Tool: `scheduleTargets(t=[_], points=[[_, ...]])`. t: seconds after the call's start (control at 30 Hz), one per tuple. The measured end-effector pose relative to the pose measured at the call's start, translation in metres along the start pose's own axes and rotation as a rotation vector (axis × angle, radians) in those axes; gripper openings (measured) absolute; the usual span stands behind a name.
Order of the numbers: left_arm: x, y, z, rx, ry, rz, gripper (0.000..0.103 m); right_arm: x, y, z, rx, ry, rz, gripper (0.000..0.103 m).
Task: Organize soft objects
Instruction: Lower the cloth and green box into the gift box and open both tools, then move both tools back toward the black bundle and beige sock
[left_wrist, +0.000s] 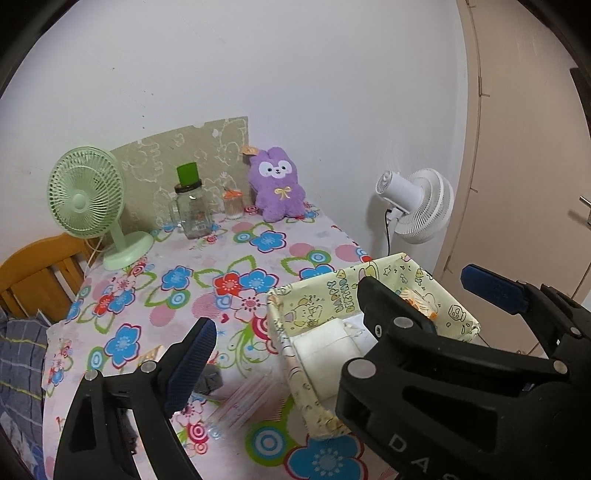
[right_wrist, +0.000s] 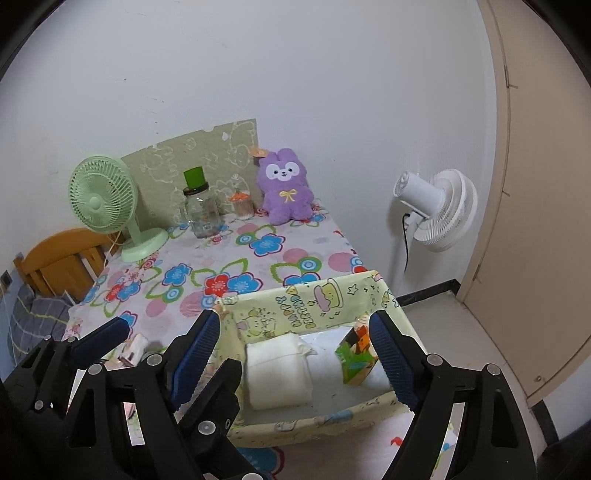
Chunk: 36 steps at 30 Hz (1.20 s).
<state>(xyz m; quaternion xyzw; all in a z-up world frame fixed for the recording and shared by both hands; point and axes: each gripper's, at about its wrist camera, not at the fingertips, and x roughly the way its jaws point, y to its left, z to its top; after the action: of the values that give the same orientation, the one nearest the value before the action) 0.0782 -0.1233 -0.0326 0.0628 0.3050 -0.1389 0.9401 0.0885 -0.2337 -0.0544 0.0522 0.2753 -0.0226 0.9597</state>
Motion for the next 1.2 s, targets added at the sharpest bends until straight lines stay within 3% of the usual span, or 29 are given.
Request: scheduleTargets(t=[0.67, 1.2], points=[[-0.037, 0.049, -0.024, -0.036, -0.049, 0.061, 0.093, -0.031, 0.057, -0.015, -0.057, -0.050, 0.019, 0.088], [-0.036, 0.086, -0.059, -0.081, -0.055, 0.121, 0.093, -0.018, 0.098, -0.045, -0.091, -0.033, 0.090, 0.088]])
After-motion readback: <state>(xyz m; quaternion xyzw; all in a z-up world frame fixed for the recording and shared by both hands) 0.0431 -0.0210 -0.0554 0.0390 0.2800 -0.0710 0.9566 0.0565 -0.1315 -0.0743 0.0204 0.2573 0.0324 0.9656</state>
